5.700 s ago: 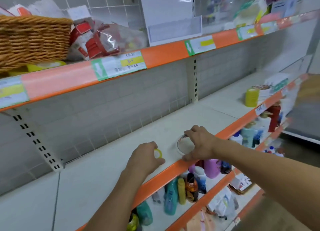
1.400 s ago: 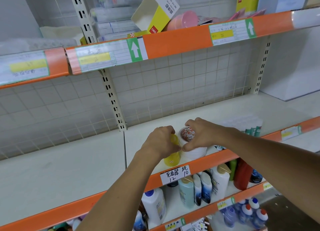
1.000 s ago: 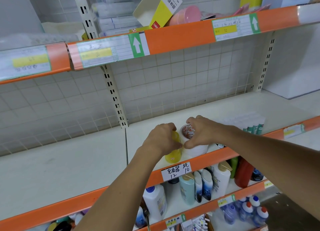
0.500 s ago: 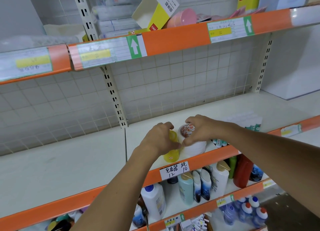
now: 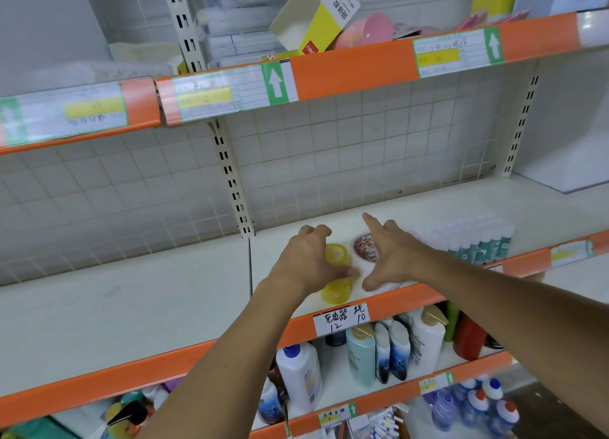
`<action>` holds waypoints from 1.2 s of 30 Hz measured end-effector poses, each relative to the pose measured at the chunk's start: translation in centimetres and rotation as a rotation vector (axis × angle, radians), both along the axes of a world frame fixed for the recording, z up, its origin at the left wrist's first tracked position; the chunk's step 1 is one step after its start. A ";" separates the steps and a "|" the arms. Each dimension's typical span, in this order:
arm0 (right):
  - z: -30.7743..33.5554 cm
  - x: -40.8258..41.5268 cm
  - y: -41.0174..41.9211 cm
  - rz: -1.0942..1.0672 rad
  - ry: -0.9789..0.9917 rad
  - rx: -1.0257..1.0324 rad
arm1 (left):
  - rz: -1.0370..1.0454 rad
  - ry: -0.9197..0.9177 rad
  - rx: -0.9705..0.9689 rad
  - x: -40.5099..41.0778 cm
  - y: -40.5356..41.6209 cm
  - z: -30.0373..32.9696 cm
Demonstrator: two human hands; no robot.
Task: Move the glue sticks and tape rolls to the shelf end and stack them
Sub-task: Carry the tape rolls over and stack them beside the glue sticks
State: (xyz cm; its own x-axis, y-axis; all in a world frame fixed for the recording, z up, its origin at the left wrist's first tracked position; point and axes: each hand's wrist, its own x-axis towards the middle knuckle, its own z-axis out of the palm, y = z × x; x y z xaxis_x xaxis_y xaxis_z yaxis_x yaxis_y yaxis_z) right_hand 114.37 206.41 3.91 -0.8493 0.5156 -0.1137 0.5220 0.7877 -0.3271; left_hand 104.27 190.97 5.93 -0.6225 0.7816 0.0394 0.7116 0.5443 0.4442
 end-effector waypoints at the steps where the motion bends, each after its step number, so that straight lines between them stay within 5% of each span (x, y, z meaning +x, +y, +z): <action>1: -0.1 0.0 0.0 0.001 0.005 0.001 | 0.002 0.001 0.000 0.0 -0.1 -0.1; 36: 3.3 0.1 0.6 -0.004 -0.197 -0.045 | -0.012 0.001 -0.074 -0.2 -0.2 0.4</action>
